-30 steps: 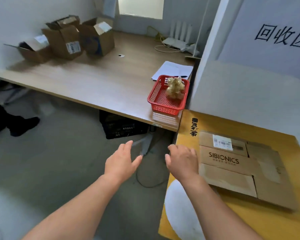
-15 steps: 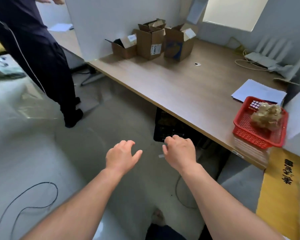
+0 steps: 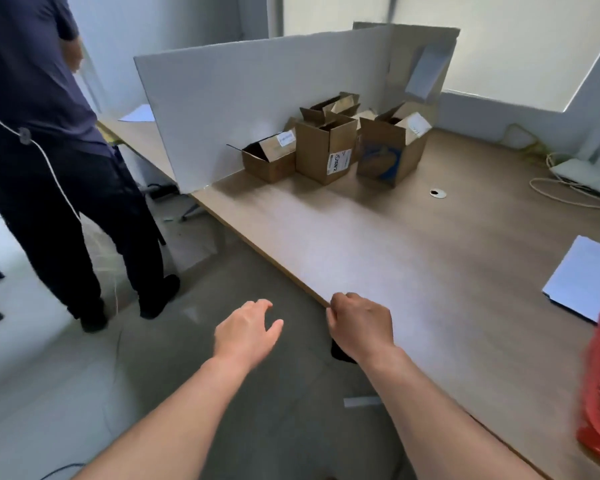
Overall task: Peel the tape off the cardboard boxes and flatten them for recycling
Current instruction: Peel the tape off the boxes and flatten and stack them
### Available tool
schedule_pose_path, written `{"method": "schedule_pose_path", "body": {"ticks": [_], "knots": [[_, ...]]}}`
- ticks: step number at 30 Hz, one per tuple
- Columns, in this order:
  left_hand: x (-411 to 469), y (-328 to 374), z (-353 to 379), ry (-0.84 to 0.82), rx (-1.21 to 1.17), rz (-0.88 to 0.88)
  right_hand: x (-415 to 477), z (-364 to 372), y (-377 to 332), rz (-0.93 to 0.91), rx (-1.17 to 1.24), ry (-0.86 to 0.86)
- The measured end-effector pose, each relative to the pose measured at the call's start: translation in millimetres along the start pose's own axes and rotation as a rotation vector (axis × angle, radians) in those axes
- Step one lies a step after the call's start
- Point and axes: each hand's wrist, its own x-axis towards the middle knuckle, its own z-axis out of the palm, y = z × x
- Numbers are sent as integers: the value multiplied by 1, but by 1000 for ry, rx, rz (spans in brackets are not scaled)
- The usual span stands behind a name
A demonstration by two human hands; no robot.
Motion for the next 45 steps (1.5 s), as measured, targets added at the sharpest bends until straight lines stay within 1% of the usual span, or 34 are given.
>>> {"method": "schedule_pose_path", "body": {"ticks": [6,11,18,25,32,35,39,42,45], "knots": [[89,24,-4,24,-36,42,91,3,25,42,-1,-19],[150,18,-6,50,-45,40,149,10,29,20,-13,-29],[258,6,-11,44,-22,126,237,18,34,78,-65,6],[395,-23,-43,72,76,275,348,21,3,203,-61,35],[527,-75,-63,144,24,380,451,24,-39,267,-81,69],[564,-94,-66,120,77,390,479,31,-50,295,-84,51],[600,-111,-70,80,232,375,498,39,-58,297,-70,-13],[618,-116,-72,46,262,353,503,41,-58,309,-69,-31],[631,-120,-66,79,230,373,505,40,-55,316,-91,-36]]}}
